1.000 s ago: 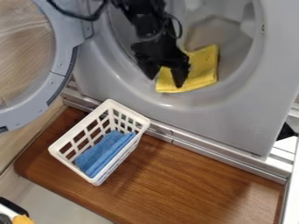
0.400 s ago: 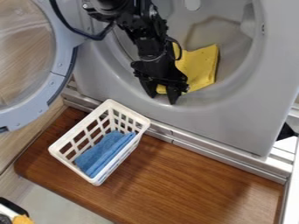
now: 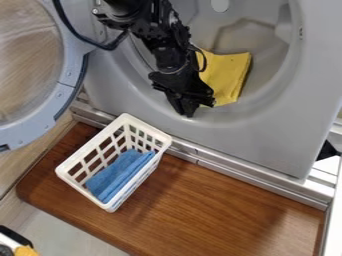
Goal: Take the yellow towel and place it next to the blue towel
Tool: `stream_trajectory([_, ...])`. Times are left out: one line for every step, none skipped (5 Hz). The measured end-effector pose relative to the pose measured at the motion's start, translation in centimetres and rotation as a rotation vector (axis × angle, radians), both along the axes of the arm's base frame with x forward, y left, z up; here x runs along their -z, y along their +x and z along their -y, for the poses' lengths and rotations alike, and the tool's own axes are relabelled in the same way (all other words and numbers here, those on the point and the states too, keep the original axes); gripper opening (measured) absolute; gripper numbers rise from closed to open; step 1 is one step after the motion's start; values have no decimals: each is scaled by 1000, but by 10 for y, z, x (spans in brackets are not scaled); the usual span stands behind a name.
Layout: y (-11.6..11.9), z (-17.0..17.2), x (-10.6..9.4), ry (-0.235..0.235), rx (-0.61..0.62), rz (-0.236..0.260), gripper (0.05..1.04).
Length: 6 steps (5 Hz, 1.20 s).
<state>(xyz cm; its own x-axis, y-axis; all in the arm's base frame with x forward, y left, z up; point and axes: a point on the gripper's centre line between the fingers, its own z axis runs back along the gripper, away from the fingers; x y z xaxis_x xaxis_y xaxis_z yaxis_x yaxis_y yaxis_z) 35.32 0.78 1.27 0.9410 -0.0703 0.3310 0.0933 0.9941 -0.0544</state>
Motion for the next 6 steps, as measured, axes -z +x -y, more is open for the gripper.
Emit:
stream_trajectory([-27,7,-3,3,125,-72,91])
stream_trajectory([-55,25,-38,65,356,-31,83])
stream_trajectory([-103,39,-48,68,487,-63,83])
stream_trajectory([-134,49,-38,26,614,-109,83])
stream_trajectory([-139,56,-25,-19,676,-147,83])
stream_trajectory([-139,66,-10,-72,736,-184,83])
